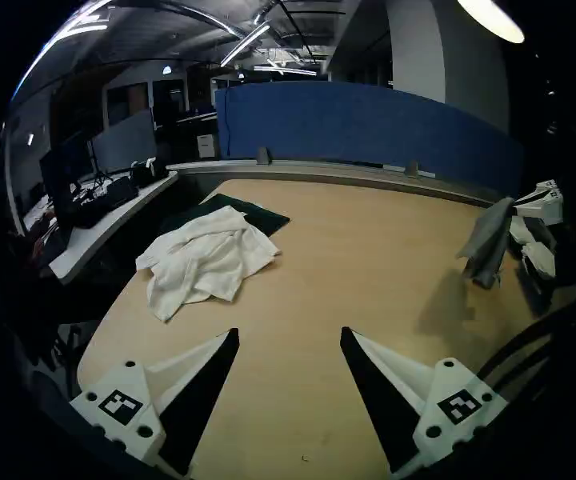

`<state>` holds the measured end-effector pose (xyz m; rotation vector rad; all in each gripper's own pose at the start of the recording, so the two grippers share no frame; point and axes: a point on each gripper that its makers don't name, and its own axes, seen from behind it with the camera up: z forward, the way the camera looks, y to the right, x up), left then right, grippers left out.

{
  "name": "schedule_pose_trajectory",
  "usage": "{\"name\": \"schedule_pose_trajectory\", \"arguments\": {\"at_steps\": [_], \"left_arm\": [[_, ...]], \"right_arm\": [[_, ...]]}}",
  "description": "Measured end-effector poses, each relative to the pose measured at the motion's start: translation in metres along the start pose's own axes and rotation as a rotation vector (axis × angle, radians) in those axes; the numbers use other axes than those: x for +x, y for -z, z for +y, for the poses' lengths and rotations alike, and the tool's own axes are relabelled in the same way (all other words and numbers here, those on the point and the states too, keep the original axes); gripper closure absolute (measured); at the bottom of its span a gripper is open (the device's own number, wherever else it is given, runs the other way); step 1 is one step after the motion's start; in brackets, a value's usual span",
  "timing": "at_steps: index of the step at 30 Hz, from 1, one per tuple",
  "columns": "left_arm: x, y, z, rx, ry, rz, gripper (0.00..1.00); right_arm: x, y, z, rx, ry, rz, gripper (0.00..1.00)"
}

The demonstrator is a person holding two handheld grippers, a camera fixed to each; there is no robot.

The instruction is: Fold towel

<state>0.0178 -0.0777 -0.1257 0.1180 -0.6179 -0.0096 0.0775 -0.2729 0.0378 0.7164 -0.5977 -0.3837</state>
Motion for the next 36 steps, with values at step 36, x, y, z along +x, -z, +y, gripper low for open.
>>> {"name": "schedule_pose_trajectory", "arguments": {"at_steps": [36], "left_arm": [[0.009, -0.009, 0.041, -0.046, -0.043, -0.006, 0.06]], "right_arm": [[-0.052, 0.104, 0.221, -0.289, -0.111, -0.070, 0.94]]}}
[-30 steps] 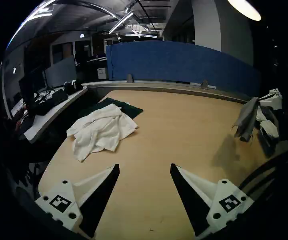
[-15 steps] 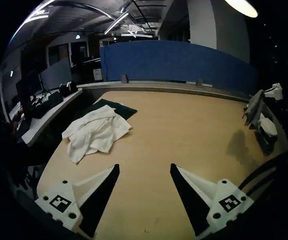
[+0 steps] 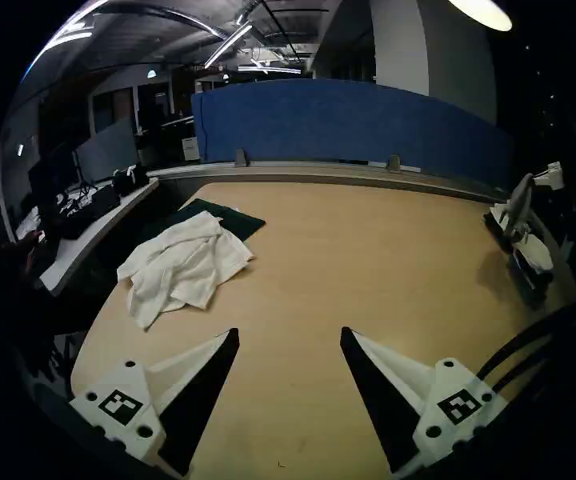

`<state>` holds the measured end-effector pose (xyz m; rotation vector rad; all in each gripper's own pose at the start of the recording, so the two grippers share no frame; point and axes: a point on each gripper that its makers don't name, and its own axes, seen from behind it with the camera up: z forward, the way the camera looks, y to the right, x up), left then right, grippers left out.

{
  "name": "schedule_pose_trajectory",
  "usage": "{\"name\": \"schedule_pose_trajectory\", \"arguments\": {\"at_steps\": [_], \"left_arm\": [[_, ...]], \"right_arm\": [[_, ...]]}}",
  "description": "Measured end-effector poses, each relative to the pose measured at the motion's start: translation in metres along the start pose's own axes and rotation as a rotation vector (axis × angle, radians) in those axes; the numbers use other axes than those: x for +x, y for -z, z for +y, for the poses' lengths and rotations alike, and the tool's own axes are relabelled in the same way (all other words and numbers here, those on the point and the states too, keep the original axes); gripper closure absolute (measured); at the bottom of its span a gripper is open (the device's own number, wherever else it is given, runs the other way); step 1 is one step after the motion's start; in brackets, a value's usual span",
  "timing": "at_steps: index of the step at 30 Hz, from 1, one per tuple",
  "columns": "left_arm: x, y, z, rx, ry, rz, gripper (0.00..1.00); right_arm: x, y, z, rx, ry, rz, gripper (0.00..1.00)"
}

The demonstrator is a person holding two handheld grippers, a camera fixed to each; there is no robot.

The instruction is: Fold towel

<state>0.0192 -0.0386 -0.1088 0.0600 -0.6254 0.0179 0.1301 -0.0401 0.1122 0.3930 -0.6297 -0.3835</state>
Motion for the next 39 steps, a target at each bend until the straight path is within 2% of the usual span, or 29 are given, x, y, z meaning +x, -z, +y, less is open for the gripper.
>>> {"name": "schedule_pose_trajectory", "arguments": {"at_steps": [6, 12, 23, 30, 39], "left_arm": [[0.003, -0.001, 0.005, 0.000, -0.012, -0.001, 0.06], [0.006, -0.001, 0.011, -0.003, -0.022, 0.002, 0.06], [0.007, 0.001, 0.016, -0.005, -0.029, 0.002, 0.06], [0.008, 0.002, 0.021, -0.012, -0.034, 0.004, 0.06], [0.012, 0.003, 0.025, -0.018, -0.052, 0.005, 0.06]], "right_arm": [[-0.002, -0.001, 0.027, -0.033, -0.029, 0.003, 0.94], [-0.005, -0.001, 0.044, -0.050, -0.049, 0.001, 0.94], [-0.026, 0.009, 0.056, -0.067, -0.078, -0.018, 0.94], [-0.063, 0.026, 0.055, -0.080, -0.123, -0.045, 0.94], [-0.135, 0.053, 0.067, -0.132, -0.245, -0.099, 0.94]]}}
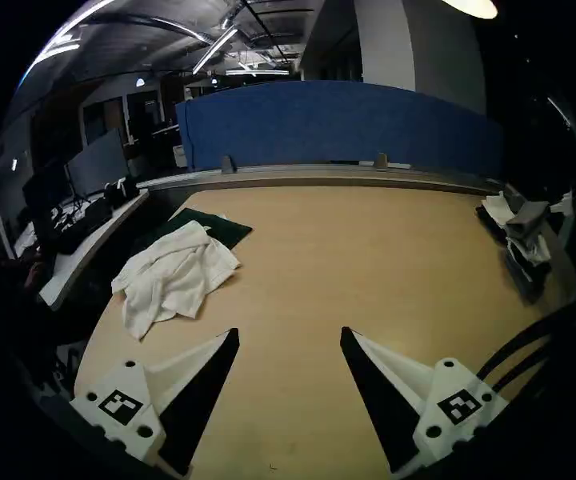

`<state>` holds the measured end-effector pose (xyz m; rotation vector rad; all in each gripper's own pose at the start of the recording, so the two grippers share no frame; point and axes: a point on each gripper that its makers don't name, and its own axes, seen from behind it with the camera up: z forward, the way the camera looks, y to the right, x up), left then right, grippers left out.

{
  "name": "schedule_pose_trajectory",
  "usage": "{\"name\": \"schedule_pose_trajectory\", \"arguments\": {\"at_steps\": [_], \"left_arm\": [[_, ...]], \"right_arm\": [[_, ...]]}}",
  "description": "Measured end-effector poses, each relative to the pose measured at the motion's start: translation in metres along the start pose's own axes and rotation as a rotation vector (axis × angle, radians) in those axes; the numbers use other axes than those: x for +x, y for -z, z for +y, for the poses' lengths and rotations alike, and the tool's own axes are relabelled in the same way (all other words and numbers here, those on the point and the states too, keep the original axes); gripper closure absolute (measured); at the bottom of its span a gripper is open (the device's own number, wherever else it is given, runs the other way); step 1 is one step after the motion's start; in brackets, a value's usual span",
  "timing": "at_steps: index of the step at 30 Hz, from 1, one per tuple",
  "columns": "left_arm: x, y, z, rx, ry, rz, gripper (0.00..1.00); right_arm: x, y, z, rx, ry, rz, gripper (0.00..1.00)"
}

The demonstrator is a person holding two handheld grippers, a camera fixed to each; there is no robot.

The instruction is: Fold towel

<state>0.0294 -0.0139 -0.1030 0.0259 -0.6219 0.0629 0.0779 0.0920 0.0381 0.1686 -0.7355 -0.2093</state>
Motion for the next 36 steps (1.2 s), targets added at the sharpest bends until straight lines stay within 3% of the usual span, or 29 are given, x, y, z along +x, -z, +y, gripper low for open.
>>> {"name": "schedule_pose_trajectory", "arguments": {"at_steps": [12, 24, 30, 36], "left_arm": [[0.000, 0.003, 0.007, -0.001, -0.029, 0.004, 0.06], [0.000, 0.007, 0.007, 0.008, -0.034, 0.002, 0.06], [-0.001, 0.007, 0.007, 0.010, -0.040, 0.001, 0.06], [-0.001, 0.005, 0.005, 0.011, -0.037, 0.001, 0.06]], "right_arm": [[-0.080, -0.002, 0.037, -0.083, -0.115, -0.076, 0.94], [-0.136, -0.028, 0.058, -0.145, -0.224, -0.154, 0.94], [-0.143, -0.035, 0.060, -0.153, -0.255, -0.155, 0.93], [-0.140, -0.031, 0.059, -0.154, -0.247, -0.145, 0.93]]}}
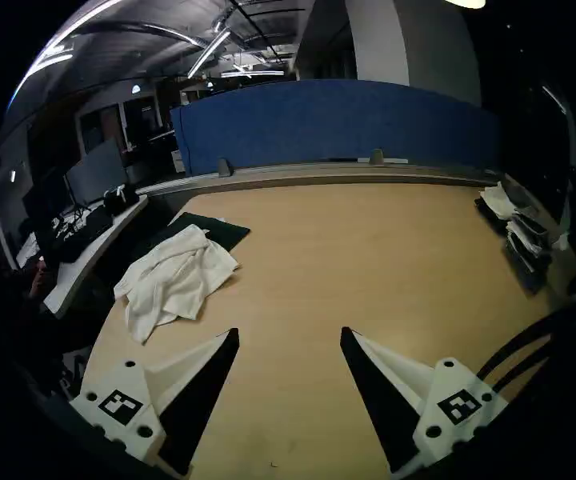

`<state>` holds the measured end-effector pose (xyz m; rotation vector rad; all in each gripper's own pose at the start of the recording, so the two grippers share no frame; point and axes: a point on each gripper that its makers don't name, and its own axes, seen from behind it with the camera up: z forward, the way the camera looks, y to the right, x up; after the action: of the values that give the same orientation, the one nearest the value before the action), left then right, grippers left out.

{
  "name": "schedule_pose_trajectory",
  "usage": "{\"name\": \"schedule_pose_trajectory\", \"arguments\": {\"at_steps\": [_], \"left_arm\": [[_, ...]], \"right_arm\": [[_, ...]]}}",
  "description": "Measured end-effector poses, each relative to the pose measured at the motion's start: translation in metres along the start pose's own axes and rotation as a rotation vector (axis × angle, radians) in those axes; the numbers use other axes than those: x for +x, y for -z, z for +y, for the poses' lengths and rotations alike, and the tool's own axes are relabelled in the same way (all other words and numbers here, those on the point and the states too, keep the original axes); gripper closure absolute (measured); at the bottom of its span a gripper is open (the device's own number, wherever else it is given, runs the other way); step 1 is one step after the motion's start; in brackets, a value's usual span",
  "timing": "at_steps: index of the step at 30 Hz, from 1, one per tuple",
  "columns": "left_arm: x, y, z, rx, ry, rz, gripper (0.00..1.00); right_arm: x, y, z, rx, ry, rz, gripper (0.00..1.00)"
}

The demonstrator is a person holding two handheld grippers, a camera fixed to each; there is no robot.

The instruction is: Fold towel

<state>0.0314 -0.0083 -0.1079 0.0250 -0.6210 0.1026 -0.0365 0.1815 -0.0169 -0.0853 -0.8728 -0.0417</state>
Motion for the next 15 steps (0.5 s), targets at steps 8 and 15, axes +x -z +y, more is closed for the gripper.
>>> {"name": "schedule_pose_trajectory", "arguments": {"at_steps": [8, 15], "left_arm": [[0.002, -0.001, 0.000, -0.002, -0.002, 0.002, 0.06], [0.003, 0.000, -0.001, -0.005, -0.001, 0.004, 0.06]], "right_arm": [[0.005, 0.005, -0.001, -0.005, -0.010, 0.026, 0.92], [0.004, 0.011, 0.010, -0.049, -0.012, 0.032, 0.54]]}}
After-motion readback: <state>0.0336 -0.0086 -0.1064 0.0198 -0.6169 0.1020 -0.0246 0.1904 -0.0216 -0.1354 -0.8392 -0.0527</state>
